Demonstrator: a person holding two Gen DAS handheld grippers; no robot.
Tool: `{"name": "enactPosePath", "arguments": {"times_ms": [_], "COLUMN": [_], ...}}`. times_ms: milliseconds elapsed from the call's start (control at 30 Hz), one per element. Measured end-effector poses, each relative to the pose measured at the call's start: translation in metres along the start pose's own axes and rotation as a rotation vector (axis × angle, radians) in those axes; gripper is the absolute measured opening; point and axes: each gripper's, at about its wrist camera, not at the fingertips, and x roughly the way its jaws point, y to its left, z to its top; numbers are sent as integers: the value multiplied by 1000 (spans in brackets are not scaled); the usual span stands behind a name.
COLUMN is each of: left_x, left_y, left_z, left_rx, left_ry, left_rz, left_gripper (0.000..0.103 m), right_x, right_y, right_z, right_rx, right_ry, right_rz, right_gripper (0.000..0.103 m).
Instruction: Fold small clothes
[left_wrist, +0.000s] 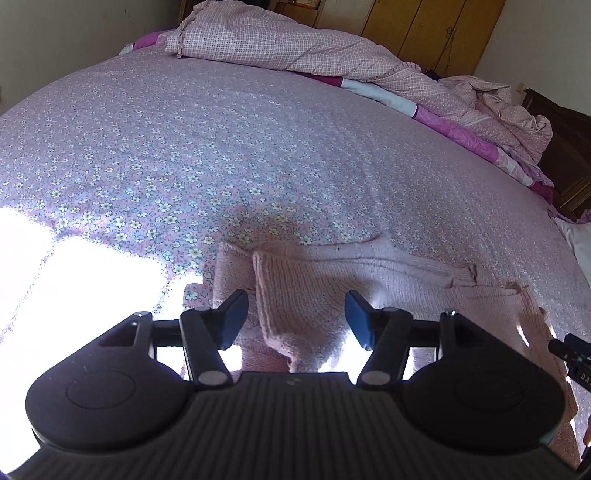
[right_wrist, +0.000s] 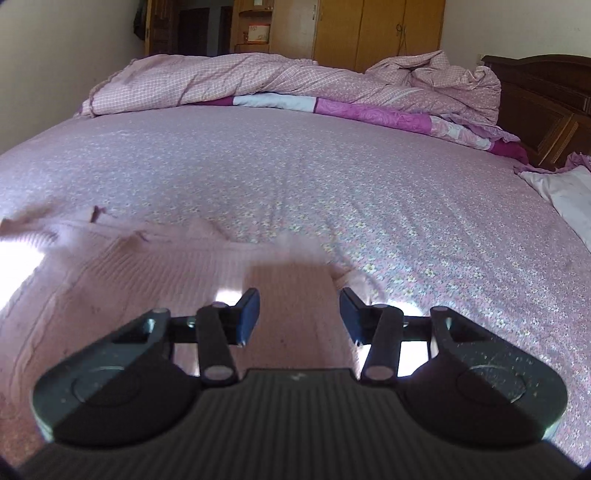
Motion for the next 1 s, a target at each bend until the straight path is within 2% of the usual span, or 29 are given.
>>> {"name": "enactPosePath", "arguments": {"times_ms": [133, 200, 233, 300, 333, 367, 400, 533, 700, 767, 833, 1000], "left_x": [16, 26, 31, 41, 43, 43, 41, 32, 52, 62, 64, 51], "left_y": [5, 9, 10, 10, 10, 9, 5, -13, -16, -14, -10, -3], "left_z": [2, 3, 4, 2, 2, 2, 3, 13, 22, 22, 18, 19], "left_rx": [-57, -85, -88, -91, -88, -79, -56, 85, 156, 148, 134, 98], "left_ry": [7, 32, 48, 71, 65, 58, 42, -46, -44, -6, -9, 11], "left_rz": [20, 43, 56, 71, 63, 51, 51, 117, 178, 191, 191, 174], "left_gripper": [65, 61, 56, 36, 32, 19, 11, 9, 9, 10, 11, 30], "right_x": [-18, -23, -25, -29, -30, -31, -31, -30, -29, -30, -30, -31], "right_y": [15, 21, 23, 26, 27, 27, 27, 20, 20, 23, 25, 21], "right_z": [-24, -35, -39, -49, -52, -55, -57, -57, -64, -66, -68, -62], "right_rx": [-16, -19, -15, 12, 22, 32, 38, 84, 132, 145, 146, 143], "right_ry": [13, 21, 29, 30, 30, 28, 25, 27, 14, 8, 2, 13], "right_rz": [45, 72, 83, 87, 91, 95, 95, 111, 109, 98, 91, 109], "right_gripper": [51, 51, 51, 51, 51, 51, 51, 51, 52, 52, 52, 52]}}
